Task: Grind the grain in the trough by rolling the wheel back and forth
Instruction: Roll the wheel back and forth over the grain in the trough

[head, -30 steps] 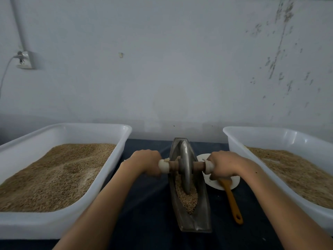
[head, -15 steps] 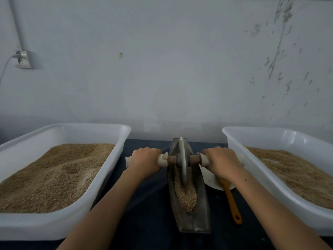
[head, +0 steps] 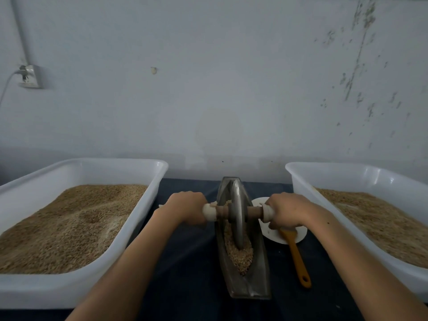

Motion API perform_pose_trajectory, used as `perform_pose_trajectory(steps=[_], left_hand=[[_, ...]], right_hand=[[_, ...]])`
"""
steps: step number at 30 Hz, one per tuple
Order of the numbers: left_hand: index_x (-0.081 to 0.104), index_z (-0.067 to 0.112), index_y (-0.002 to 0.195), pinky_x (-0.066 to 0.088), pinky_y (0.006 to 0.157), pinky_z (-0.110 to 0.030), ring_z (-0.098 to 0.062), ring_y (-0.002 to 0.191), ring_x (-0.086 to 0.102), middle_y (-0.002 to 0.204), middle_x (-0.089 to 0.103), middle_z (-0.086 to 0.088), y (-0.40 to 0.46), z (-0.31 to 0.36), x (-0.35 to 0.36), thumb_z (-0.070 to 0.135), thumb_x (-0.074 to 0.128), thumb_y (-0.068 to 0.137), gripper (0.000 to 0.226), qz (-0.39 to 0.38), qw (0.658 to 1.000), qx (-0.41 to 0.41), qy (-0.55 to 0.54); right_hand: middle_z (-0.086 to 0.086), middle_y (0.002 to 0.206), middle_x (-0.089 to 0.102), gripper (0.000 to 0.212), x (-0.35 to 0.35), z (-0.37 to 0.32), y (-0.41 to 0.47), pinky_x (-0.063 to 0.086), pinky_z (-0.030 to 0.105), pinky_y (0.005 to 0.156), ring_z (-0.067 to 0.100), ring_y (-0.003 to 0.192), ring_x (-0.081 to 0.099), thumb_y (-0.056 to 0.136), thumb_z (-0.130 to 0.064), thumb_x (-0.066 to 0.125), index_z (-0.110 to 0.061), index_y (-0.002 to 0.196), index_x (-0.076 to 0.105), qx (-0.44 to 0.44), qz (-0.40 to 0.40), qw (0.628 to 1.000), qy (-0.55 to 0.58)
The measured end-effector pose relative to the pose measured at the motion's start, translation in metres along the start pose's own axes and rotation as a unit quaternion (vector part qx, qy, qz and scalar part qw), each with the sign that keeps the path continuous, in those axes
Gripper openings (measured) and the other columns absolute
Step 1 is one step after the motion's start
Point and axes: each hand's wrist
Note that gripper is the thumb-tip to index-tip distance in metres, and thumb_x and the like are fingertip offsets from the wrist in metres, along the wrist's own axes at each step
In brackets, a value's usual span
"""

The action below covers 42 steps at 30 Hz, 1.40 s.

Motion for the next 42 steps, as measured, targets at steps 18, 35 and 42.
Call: perform_pose_trajectory(steps=[18, 35, 42], left_hand=[[0.061, 0.021, 0.105, 0.044, 0.074, -0.03, -0.017, 0.085, 0.058, 0.09, 0.06, 0.003, -0.001, -0.001, 0.002, 0.031, 0.069, 0.079, 0.029, 0.008, 1.0, -0.012, 0.008], [0.044, 0.027, 0.084, 0.036, 0.067, -0.03, -0.014, 0.076, 0.049, 0.091, 0.061, 0.004, 0.005, 0.0, 0.016, 0.032, 0.06, 0.083, 0.017, 0.172, 0.984, -0.016, 0.045], [0.06, 0.02, 0.097, 0.043, 0.071, -0.03, -0.015, 0.078, 0.055, 0.086, 0.059, 0.004, 0.001, 0.001, 0.006, 0.032, 0.067, 0.079, 0.022, 0.068, 0.997, -0.017, 0.04]], right_hand=[[-0.005, 0.079, 0.058, 0.014, 0.002, -0.001, 0.003, 0.039, 0.023, 0.059, 0.011, 0.072, 0.057, 0.082, -0.027, 0.066, -0.028, 0.09, 0.054, -0.003, 0.042, 0.998, -0.038], [-0.008, 0.081, 0.06, 0.01, 0.022, -0.002, 0.008, 0.047, 0.03, 0.072, 0.013, 0.075, 0.057, 0.092, -0.03, 0.054, -0.03, 0.082, 0.052, -0.008, 0.231, 0.973, -0.015], [-0.004, 0.084, 0.061, 0.01, 0.008, -0.002, 0.002, 0.043, 0.026, 0.067, 0.013, 0.077, 0.059, 0.084, -0.027, 0.063, -0.027, 0.088, 0.054, 0.007, 0.082, 0.996, -0.033]])
Point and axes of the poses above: each hand's wrist, its own y-axis towards the middle knuckle, its own x-axis out of the palm, z = x × y
